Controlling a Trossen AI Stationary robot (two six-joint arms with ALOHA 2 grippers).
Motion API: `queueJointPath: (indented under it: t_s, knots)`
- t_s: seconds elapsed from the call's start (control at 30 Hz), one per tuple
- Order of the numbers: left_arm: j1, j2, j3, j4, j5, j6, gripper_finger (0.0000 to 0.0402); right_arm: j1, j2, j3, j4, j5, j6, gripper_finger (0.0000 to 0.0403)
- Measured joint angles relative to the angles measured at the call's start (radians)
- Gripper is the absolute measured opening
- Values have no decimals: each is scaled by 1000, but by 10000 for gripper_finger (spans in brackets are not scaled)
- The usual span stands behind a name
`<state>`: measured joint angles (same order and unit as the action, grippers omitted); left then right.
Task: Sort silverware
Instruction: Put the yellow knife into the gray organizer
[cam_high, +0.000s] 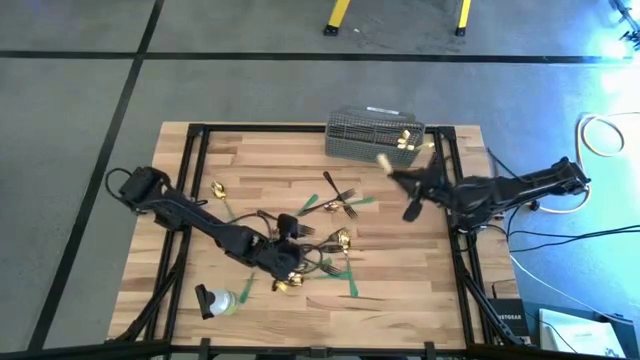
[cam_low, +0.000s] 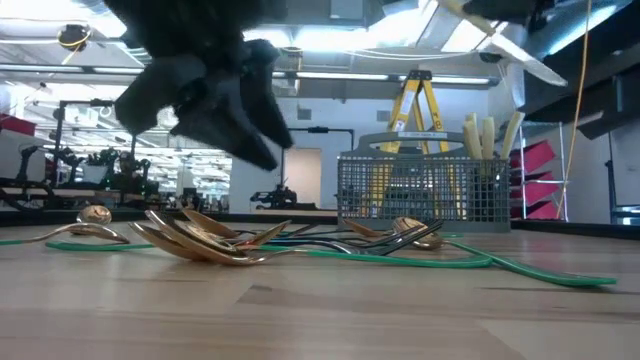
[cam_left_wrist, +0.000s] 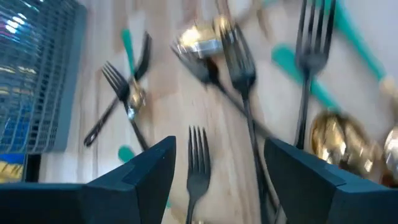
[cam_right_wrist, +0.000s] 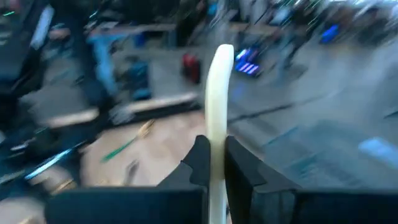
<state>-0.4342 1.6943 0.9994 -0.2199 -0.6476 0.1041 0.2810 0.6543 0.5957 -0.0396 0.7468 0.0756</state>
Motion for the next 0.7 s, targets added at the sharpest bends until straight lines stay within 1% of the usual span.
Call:
queueJointPath:
  t_s: [0.17,0.23,0.3,0.4,0.5,0.63,0.7]
  knots:
    - [-19,-117,-180,328,-1,54,229,0,-26,-2,172,104,-270,1]
    - [-16,-157,-239,429,-5,62,229,-9,-24,-22,309,136,-385,1]
    - [-15,-185,-287,491,-4,65,229,-45,-25,-68,490,132,-484,1]
    - [-16,-207,-328,563,-2,64,229,-130,-26,-171,768,76,-573,1]
    - [-18,-206,-338,576,2,64,229,-248,-17,-296,999,-7,-584,1]
    - [-17,-201,-339,578,2,58,229,-410,5,-420,1244,-44,-588,1]
    - [-17,-200,-339,580,2,59,229,-485,24,-449,1324,-96,-589,1]
